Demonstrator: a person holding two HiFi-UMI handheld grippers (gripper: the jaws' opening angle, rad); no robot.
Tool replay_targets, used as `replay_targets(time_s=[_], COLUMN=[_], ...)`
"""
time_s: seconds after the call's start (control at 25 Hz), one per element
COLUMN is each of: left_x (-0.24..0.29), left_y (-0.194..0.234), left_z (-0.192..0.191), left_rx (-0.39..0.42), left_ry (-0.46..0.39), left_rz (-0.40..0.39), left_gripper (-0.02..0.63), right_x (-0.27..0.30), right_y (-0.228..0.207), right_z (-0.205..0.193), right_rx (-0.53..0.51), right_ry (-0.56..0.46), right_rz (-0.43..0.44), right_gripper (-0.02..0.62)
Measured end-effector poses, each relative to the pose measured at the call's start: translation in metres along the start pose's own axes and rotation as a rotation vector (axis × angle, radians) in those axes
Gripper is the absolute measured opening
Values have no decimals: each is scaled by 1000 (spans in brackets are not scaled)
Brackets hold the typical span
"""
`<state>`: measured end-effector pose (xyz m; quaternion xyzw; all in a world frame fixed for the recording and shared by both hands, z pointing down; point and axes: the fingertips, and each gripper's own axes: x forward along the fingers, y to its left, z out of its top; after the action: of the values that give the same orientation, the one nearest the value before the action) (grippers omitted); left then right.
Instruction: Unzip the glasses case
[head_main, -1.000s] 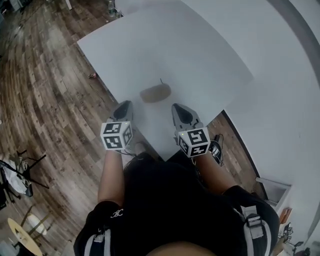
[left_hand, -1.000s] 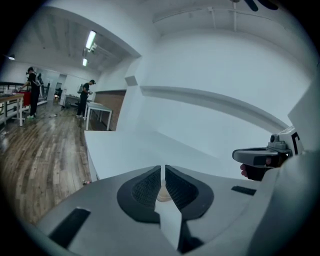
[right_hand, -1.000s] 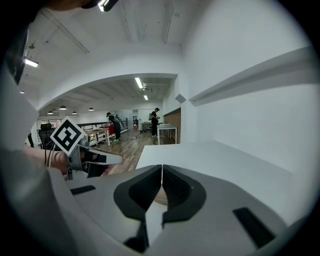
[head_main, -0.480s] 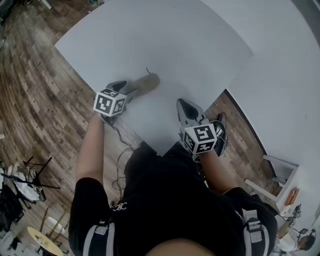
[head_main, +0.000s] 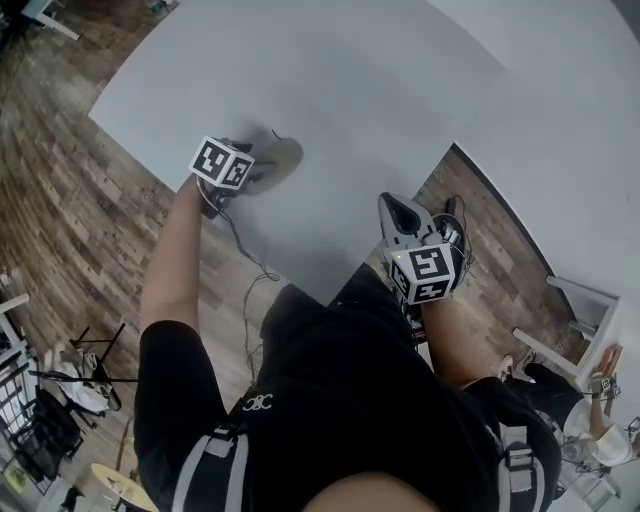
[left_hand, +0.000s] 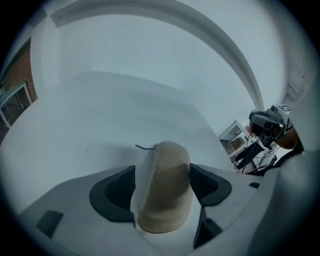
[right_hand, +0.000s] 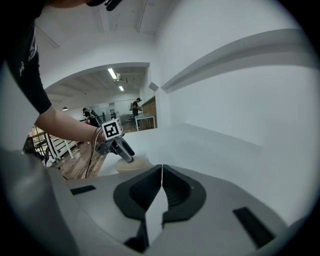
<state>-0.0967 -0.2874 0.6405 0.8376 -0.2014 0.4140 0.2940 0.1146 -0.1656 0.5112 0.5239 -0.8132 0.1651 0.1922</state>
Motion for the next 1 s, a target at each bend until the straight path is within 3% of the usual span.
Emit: replay_targets(time_s=[0.12,0.24,0.32,0.4,0.6,0.64,0.72,0.8,0.92,1.0], left_x=[11,30,42,50,60,60,56,52,43,31], left_y=[-5,-19,-33,-43,-68,-69,-61,-57,-66,-86], left_z=[-2,-12,-22,-28,-34,-33,-35,-40,-38,-28], left_rx=[-51,-103,-57,36,248,309,448,535,522,452], left_ry=[61,140,189,224,244,240,255,269,204,90], left_rz=[-72,-151,-170,-135,-28,17,148,217,208,121], left_gripper=[334,447,501,545,518,490,367,357,350,348], right_x=[-7,-10,-10,-8,-7,-7,-6,-5,-6,-7], right_y=[-14,-22,-25,-27,-32,-30,-25,-19,-11,-4], right_z=[-14,-22,-23,-21,-15,-14,-13,-14,-15,-14], right_rx=[-1,-6,-24,-43,-54,-57,-68,-80,-95,-104], right_ry=[23,40,43,38,30,28,28,32,39,38], right_rz=[-10,-7,-4,-1,11,16,29,40,58,85], right_gripper=[14,14,14,14,14,14,14,14,14,14])
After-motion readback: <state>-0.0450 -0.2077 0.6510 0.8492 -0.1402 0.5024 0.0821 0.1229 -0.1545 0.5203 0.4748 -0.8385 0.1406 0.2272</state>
